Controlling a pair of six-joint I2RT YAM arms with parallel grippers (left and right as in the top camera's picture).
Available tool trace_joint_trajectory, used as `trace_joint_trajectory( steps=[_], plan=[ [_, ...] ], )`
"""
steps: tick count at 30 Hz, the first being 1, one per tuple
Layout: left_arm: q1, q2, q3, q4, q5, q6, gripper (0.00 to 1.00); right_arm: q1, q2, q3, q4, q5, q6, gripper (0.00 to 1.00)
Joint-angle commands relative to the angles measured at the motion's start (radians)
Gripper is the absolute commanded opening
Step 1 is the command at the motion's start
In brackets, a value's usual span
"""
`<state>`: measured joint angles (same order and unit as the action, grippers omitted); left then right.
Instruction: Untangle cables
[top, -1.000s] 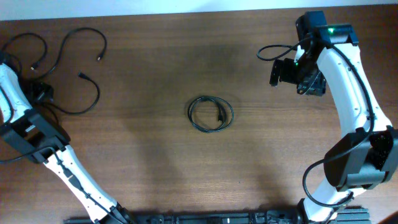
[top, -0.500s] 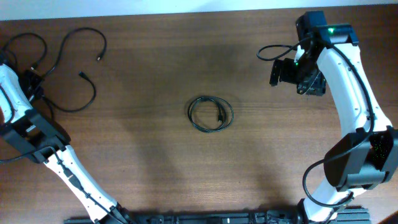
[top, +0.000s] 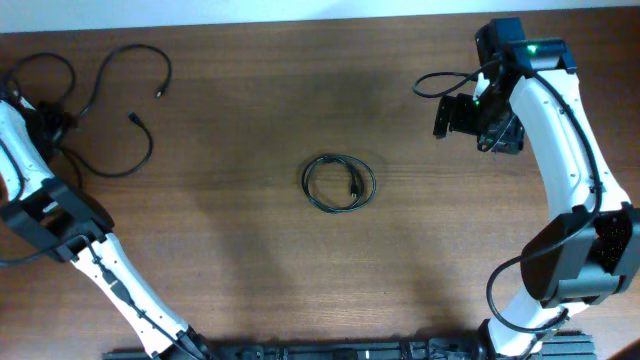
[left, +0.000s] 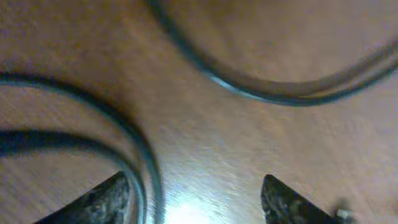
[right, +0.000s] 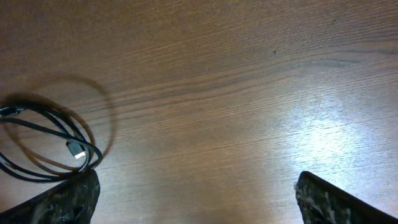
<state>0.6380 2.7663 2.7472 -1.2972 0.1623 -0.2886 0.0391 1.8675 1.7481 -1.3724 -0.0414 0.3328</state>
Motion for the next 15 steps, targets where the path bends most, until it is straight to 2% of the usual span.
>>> trace_joint_trajectory(
  steps=[1, 5, 8, 9, 12, 13, 15],
  plan=[
    [-0.003, -0.099, 0.031, -0.024, 0.074, -0.012, 0.99, 0.000, -0.008, 0.000, 0.000, 0.013, -0.003, 0.99],
    [-0.025, -0.173, 0.031, -0.049, 0.078, -0.014, 0.99, 0.000, -0.008, 0.000, 0.000, 0.013, -0.003, 0.99],
    [-0.063, -0.238, 0.031, -0.069, 0.090, -0.075, 0.99, 0.000, -0.008, 0.000, 0.000, 0.013, -0.003, 0.98],
    [-0.077, -0.255, 0.031, -0.082, 0.115, -0.074, 0.99, 0.000, -0.008, 0.000, 0.000, 0.013, -0.003, 0.99],
    [-0.156, -0.287, 0.031, -0.225, 0.327, -0.073, 0.98, 0.000, -0.008, 0.000, 0.000, 0.013, -0.003, 0.98],
    [-0.216, -0.283, 0.028, -0.275, 0.372, -0.027, 0.93, 0.000, -0.008, 0.000, 0.000, 0.013, -0.003, 0.99],
    [-0.320, -0.280, 0.028, -0.317, 0.372, 0.089, 0.93, 0.000, -0.008, 0.000, 0.000, 0.013, -0.003, 0.98]
  ],
)
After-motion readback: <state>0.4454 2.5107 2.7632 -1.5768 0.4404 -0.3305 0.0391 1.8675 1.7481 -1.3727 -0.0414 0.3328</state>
